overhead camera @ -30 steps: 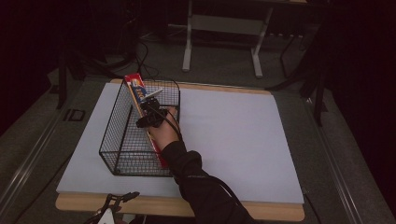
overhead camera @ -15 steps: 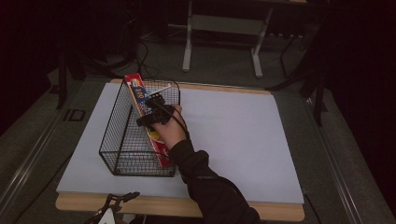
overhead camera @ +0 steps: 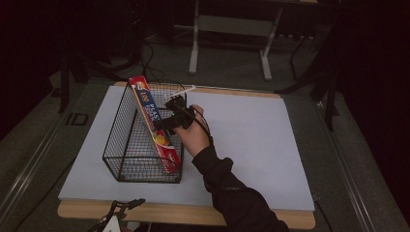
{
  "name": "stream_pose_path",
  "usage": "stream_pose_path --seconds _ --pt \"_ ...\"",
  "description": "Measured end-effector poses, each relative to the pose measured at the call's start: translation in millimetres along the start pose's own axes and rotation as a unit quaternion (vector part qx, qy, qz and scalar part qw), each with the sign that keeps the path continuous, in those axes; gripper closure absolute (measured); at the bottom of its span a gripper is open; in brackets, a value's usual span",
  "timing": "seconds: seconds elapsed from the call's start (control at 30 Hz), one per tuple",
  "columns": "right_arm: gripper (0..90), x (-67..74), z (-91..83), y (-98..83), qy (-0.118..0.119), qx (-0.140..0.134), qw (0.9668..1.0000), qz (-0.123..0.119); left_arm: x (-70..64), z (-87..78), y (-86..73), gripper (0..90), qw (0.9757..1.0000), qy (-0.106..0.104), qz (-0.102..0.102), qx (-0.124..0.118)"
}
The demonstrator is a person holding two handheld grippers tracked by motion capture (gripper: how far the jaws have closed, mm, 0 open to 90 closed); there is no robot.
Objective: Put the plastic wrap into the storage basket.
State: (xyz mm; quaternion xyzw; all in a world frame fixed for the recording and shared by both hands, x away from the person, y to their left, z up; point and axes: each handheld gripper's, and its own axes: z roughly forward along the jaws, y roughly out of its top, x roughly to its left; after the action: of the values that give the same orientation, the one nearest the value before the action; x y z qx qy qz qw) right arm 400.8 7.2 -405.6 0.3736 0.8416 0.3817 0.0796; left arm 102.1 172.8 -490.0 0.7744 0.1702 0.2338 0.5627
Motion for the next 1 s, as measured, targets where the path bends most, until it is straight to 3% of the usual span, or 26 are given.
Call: stream_pose_path --seconds 0.37,0.6,0.77,1.0 --pt "13.9 -19.3 -42.0 -27.1 0.010 -0.015 0.9996 -0.022 0.1 1.6 -0.4 0.1 1.0000 0.001 -0.002 0.006" --pt "14.0 -31.3 -62.7 -56.1 -0.002 -0.018 0.9991 -0.039 0.3 2.1 -0.4 0.1 1.0000 0.001 -0.003 0.005" --pt "13.9 -42.9 -80.1 -82.9 -0.004 -0.017 0.9991 -0.037 0.2 2.6 -0.3 0.1 1.0000 0.002 -0.002 0.006" --pt "13.9 -52.1 -91.6 -108.5 -0.002 -0.020 0.9993 -0.032 0.6 2.9 -0.1 0.1 0.9999 0.002 -0.005 0.008"
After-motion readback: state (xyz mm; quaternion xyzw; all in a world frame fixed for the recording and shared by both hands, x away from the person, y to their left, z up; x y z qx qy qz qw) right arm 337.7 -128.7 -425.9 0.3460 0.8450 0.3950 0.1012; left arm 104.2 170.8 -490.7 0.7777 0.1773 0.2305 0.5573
